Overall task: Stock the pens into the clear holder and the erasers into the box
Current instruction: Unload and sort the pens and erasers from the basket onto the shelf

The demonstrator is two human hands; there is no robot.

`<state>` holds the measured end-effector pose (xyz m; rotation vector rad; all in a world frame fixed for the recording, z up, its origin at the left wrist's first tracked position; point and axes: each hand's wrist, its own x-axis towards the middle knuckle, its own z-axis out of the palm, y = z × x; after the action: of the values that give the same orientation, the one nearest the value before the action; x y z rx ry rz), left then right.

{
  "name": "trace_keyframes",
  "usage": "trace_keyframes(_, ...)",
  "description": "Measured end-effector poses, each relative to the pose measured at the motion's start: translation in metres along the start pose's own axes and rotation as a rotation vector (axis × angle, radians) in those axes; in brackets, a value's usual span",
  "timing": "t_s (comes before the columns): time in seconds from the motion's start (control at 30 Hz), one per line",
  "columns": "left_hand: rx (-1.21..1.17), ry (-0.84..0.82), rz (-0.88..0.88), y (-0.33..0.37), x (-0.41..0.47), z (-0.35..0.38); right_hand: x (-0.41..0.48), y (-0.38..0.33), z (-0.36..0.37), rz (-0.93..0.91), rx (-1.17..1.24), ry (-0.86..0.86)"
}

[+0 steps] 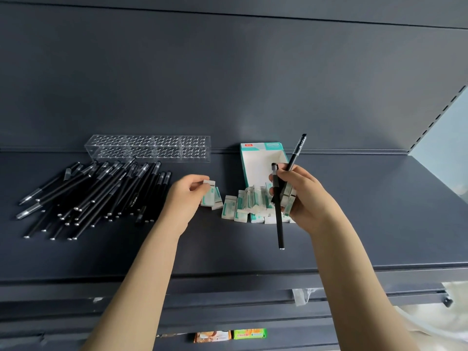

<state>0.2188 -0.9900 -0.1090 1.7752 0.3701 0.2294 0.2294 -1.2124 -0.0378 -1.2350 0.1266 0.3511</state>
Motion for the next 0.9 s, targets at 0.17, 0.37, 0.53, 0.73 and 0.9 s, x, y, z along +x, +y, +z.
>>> trace_keyframes(0.17, 0.008, -0.021, -0.008, 0.003, -0.007, 0.012, 0.001, 0.0, 0.001, 0.007, -0.014, 0.012)
trace_keyframes(0.37, 0.465, 0.03, 0.271, -0.013, -0.009, 0.02, 0.003, 0.001, 0.001, 0.008, -0.018, 0.01)
trace_keyframes(0.53, 0.411, -0.057, 0.262, -0.009, -0.011, 0.02, 0.002, 0.004, 0.0, 0.001, -0.001, 0.01)
trace_keyframes(0.73, 0.307, 0.046, 0.268, 0.003, -0.028, 0.013, 0.008, 0.005, 0.004, -0.004, -0.013, 0.019)
trace_keyframes(0.9, 0.124, -0.165, 0.105, 0.036, -0.063, -0.013, 0.015, 0.013, 0.029, -0.041, -0.008, -0.031)
